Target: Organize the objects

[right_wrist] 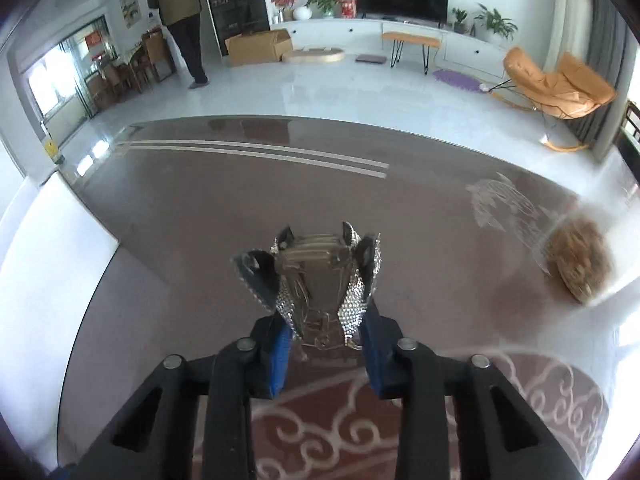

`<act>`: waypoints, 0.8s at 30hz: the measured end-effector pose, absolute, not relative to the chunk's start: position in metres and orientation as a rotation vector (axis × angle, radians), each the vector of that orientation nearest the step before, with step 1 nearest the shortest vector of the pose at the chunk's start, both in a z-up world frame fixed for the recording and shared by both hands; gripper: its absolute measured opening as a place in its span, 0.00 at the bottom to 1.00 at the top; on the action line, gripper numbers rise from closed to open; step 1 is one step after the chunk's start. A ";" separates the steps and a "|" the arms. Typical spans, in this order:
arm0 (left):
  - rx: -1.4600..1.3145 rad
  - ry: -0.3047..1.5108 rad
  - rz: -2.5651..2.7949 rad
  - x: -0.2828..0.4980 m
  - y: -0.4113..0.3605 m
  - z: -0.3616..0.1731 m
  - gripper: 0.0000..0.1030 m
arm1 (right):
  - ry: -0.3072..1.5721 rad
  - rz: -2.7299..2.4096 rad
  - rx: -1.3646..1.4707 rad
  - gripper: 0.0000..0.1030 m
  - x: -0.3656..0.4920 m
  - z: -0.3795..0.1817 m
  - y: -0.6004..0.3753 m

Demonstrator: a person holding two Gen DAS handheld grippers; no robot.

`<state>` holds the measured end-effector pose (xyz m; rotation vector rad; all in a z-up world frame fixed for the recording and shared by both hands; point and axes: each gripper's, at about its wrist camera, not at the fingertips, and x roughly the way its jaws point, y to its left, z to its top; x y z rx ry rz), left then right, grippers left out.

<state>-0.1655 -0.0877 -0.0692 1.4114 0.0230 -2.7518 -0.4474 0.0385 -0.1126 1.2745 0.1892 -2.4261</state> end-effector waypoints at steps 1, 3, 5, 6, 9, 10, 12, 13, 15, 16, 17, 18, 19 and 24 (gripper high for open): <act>1.411 0.023 -2.752 -0.166 -0.088 -0.069 1.00 | 0.187 -2.433 1.259 0.29 -0.438 -0.111 0.046; 1.411 0.023 -2.752 -0.165 -0.088 -0.069 1.00 | 0.163 -2.443 1.236 0.28 -0.418 -0.109 0.061; 1.412 0.023 -2.752 -0.165 -0.088 -0.069 1.00 | 0.152 -2.453 1.213 0.28 -0.395 -0.105 0.075; 1.411 0.023 -2.752 -0.166 -0.088 -0.069 1.00 | 0.152 -2.461 1.201 0.28 -0.375 -0.103 0.087; 1.411 0.023 -2.752 -0.166 -0.088 -0.069 1.00 | 0.119 -2.476 1.190 0.28 -0.324 -0.099 0.110; 1.411 0.023 -2.752 -0.166 -0.088 -0.069 1.00 | 0.101 -2.487 1.186 0.28 -0.303 -0.099 0.120; 1.411 0.023 -2.752 -0.166 -0.088 -0.069 1.00 | 0.052 -2.500 1.189 0.28 -0.266 -0.100 0.135; 1.411 0.023 -2.752 -0.166 -0.088 -0.069 1.00 | 0.007 -2.506 1.196 0.28 -0.248 -0.101 0.142; 1.411 0.024 -2.752 -0.166 -0.088 -0.069 1.00 | -0.078 -2.526 1.211 0.29 -0.214 -0.106 0.156; 1.411 0.024 -2.751 -0.166 -0.088 -0.069 1.00 | -0.107 -2.535 1.222 0.30 -0.200 -0.106 0.161; 1.411 0.024 -2.752 -0.166 -0.088 -0.069 1.00 | -0.143 -2.541 1.233 0.39 -0.187 -0.108 0.164; 1.411 0.024 -2.752 -0.166 -0.088 -0.069 1.00 | -0.195 -2.551 1.249 0.49 -0.173 -0.111 0.170; 1.411 0.024 -2.751 -0.166 -0.088 -0.069 1.00 | -0.230 -2.564 1.257 0.72 -0.167 -0.111 0.176; 1.411 0.024 -2.751 -0.166 -0.088 -0.069 1.00 | -0.331 -2.637 1.244 0.86 -0.131 -0.114 0.192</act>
